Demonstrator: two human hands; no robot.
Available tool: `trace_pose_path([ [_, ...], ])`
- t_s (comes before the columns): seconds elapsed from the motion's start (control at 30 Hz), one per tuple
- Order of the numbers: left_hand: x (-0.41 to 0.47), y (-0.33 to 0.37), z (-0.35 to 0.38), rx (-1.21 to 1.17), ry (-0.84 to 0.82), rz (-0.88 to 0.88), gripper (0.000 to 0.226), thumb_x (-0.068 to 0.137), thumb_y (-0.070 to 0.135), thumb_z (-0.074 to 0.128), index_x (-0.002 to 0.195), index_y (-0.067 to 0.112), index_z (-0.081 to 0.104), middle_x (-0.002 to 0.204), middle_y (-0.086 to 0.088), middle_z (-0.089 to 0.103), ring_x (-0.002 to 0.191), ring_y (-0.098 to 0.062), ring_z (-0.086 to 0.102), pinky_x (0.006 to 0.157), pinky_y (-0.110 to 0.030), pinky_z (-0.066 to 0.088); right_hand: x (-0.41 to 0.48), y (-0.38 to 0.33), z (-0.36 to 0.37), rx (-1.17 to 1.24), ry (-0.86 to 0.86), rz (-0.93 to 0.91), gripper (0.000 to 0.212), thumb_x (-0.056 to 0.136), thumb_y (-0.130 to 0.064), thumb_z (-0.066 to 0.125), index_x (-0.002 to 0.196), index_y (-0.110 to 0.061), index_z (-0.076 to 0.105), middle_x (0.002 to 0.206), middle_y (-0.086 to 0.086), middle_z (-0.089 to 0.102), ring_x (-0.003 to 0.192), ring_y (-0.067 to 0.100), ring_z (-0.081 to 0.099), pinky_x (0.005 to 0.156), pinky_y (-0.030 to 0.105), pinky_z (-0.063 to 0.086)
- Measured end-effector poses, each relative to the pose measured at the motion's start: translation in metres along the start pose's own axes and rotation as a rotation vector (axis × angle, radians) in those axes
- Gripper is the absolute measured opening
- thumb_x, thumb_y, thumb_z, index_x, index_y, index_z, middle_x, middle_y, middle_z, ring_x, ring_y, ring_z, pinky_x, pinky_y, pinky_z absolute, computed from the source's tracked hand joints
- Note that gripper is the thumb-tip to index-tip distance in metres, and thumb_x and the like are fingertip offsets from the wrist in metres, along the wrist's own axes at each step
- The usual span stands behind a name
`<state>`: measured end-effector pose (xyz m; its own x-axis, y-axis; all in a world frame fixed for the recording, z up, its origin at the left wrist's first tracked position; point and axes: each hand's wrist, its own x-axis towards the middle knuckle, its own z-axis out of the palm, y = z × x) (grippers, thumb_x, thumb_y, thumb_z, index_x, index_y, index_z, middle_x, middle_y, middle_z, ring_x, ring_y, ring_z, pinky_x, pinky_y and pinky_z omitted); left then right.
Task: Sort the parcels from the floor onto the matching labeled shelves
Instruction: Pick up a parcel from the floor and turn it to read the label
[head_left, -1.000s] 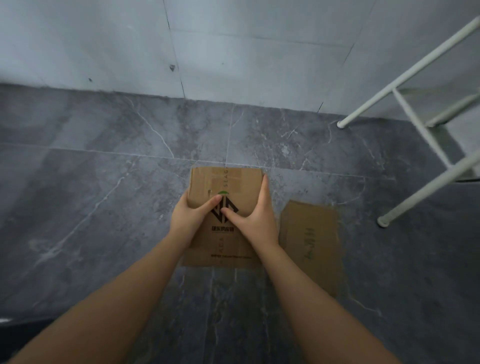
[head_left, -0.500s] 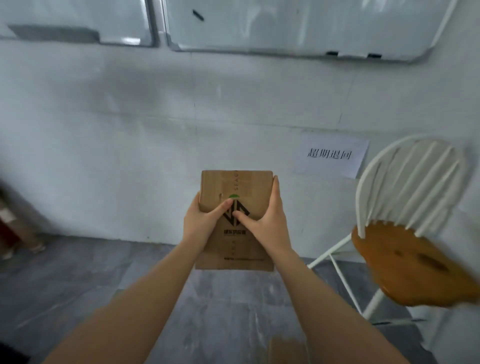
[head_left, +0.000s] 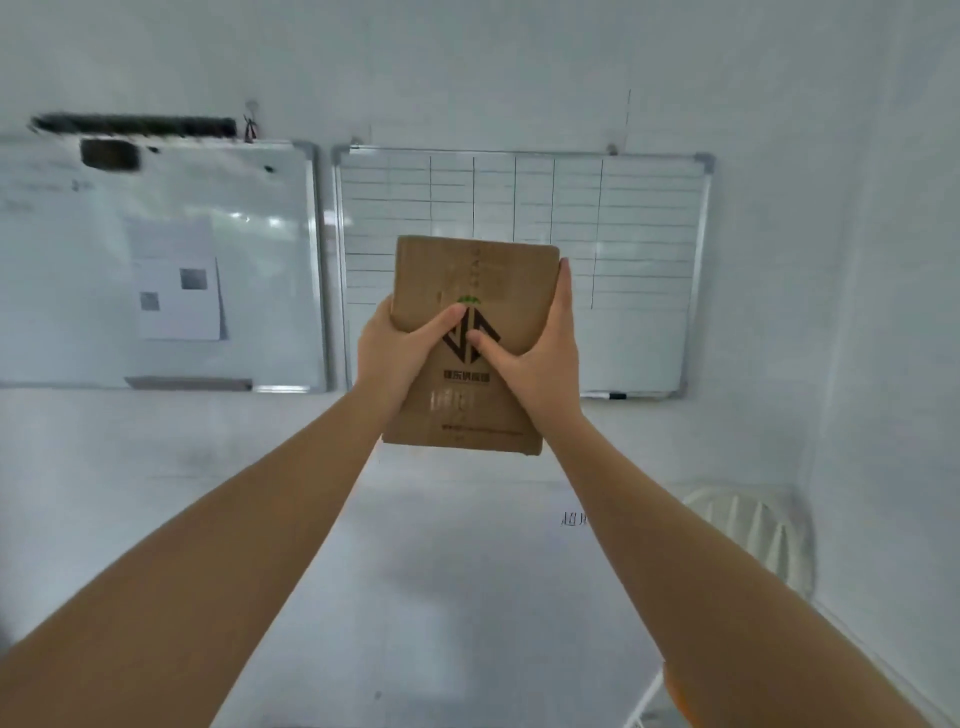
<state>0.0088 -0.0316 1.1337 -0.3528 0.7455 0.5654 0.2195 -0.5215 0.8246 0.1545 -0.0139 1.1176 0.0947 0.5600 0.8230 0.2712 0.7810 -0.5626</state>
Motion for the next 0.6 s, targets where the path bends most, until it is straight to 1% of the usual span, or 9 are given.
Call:
trace_pose_path([
  [0.1, 0.004, 0.043, -0.001, -0.044, 0.005, 0.092, 0.044, 0.060, 0.053, 0.077, 0.094, 0.039, 0.054, 0.088, 0.019, 0.063, 0.082, 0.001, 0.062, 0.062, -0.017, 0.047, 0.022, -0.034, -0.016, 0.043, 0.049, -0.062, 0.111, 0.067, -0.042, 0.080, 0.150, -0.033, 0.007, 0.150, -0.007, 0.036, 0.132, 0.009, 0.042, 0.108, 0.032, 0.040],
  [0.17, 0.004, 0.061, -0.001, -0.073, 0.025, 0.136, 0.050, 0.060, 0.052, 0.078, 0.101, 0.035, 0.055, 0.090, 0.018, 0.064, 0.084, 0.001, 0.062, 0.064, -0.017, 0.048, 0.033, -0.048, -0.024, 0.062, 0.057, -0.054, 0.109, 0.067, -0.043, 0.079, 0.149, -0.035, 0.009, 0.148, -0.007, 0.040, 0.127, 0.008, 0.047, 0.103, 0.028, 0.043],
  [0.2, 0.004, 0.067, -0.002, -0.082, 0.041, 0.158, 0.050, 0.060, 0.051, 0.078, 0.102, 0.035, 0.055, 0.090, 0.018, 0.064, 0.084, 0.000, 0.062, 0.066, -0.018, 0.049, 0.037, -0.053, -0.026, 0.068, 0.056, -0.039, 0.108, 0.067, -0.043, 0.080, 0.149, -0.032, 0.012, 0.146, -0.006, 0.043, 0.123, 0.007, 0.049, 0.098, 0.024, 0.044],
  [0.27, 0.004, 0.075, -0.003, -0.083, 0.071, 0.205, 0.048, 0.062, 0.050, 0.077, 0.100, 0.037, 0.053, 0.090, 0.019, 0.062, 0.086, -0.002, 0.062, 0.071, -0.022, 0.051, 0.043, -0.059, -0.027, 0.101, 0.058, -0.004, 0.098, 0.065, -0.043, 0.081, 0.145, -0.025, 0.027, 0.134, -0.004, 0.053, 0.113, 0.008, 0.055, 0.090, 0.021, 0.048],
  [0.33, 0.004, 0.079, -0.004, -0.069, 0.082, 0.234, 0.047, 0.062, 0.051, 0.076, 0.101, 0.038, 0.051, 0.091, 0.020, 0.061, 0.087, -0.003, 0.062, 0.075, -0.025, 0.052, 0.044, -0.061, -0.026, 0.148, 0.063, 0.014, 0.082, 0.064, -0.044, 0.081, 0.133, -0.024, 0.042, 0.122, -0.005, 0.059, 0.108, 0.011, 0.060, 0.088, 0.027, 0.052],
  [0.37, 0.003, 0.079, -0.004, -0.064, 0.084, 0.242, 0.049, 0.063, 0.051, 0.076, 0.102, 0.037, 0.051, 0.091, 0.019, 0.061, 0.088, -0.004, 0.062, 0.077, -0.028, 0.053, 0.044, -0.061, -0.026, 0.173, 0.057, 0.020, 0.079, 0.064, -0.044, 0.081, 0.131, -0.026, 0.044, 0.119, -0.006, 0.060, 0.106, 0.011, 0.060, 0.088, 0.030, 0.053],
  [0.43, 0.002, 0.079, -0.004, -0.071, 0.093, 0.249, 0.053, 0.063, 0.051, 0.076, 0.107, 0.035, 0.052, 0.094, 0.017, 0.061, 0.092, -0.008, 0.063, 0.082, -0.032, 0.054, 0.044, -0.060, -0.027, 0.228, 0.026, 0.040, 0.086, 0.064, -0.043, 0.081, 0.137, -0.029, 0.039, 0.123, -0.007, 0.060, 0.107, 0.009, 0.061, 0.090, 0.034, 0.054],
  [0.5, 0.001, 0.078, -0.004, -0.085, 0.102, 0.251, 0.057, 0.063, 0.052, 0.075, 0.111, 0.034, 0.052, 0.096, 0.018, 0.061, 0.094, -0.009, 0.062, 0.085, -0.035, 0.054, 0.045, -0.060, -0.028, 0.285, -0.022, 0.062, 0.093, 0.065, -0.041, 0.081, 0.143, -0.032, 0.030, 0.128, -0.005, 0.058, 0.110, 0.013, 0.061, 0.092, 0.040, 0.054],
  [0.6, 0.004, 0.078, -0.006, -0.102, 0.093, 0.233, 0.056, 0.064, 0.051, 0.076, 0.112, 0.034, 0.053, 0.097, 0.017, 0.061, 0.096, -0.009, 0.062, 0.087, -0.036, 0.054, 0.048, -0.060, -0.030, 0.321, -0.070, 0.064, 0.094, 0.067, -0.036, 0.081, 0.145, -0.032, 0.028, 0.130, -0.002, 0.056, 0.111, 0.016, 0.062, 0.090, 0.045, 0.055],
])
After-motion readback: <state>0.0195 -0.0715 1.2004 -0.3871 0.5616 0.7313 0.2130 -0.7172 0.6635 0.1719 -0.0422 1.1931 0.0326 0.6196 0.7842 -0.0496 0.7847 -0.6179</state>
